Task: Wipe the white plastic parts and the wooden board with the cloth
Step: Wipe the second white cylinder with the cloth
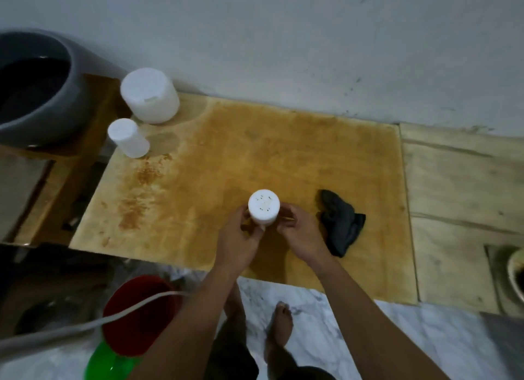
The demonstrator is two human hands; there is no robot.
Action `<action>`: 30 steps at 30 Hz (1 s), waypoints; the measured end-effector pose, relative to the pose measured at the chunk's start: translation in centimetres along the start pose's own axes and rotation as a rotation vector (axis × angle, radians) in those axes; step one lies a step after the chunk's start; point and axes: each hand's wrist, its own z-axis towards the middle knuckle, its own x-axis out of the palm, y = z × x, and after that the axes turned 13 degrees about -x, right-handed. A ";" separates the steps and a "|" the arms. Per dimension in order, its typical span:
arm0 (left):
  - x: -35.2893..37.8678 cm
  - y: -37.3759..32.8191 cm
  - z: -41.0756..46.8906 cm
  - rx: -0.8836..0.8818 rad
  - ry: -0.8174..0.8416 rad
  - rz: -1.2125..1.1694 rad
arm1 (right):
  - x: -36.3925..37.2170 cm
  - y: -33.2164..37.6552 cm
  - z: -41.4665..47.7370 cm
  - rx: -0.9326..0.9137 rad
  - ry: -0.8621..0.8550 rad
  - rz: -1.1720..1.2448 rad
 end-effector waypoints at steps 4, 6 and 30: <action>1.0 -0.3 -0.4 -0.003 0.026 0.026 | 0.1 -1.9 -1.4 -0.082 -0.037 -0.105; 1.0 -0.7 -0.4 -0.002 0.033 0.047 | 0.6 -2.6 -1.7 -0.095 -0.073 -0.139; -1.3 -3.1 -0.6 0.177 -0.059 0.021 | -2.4 -1.0 -2.9 -0.135 -0.559 -0.416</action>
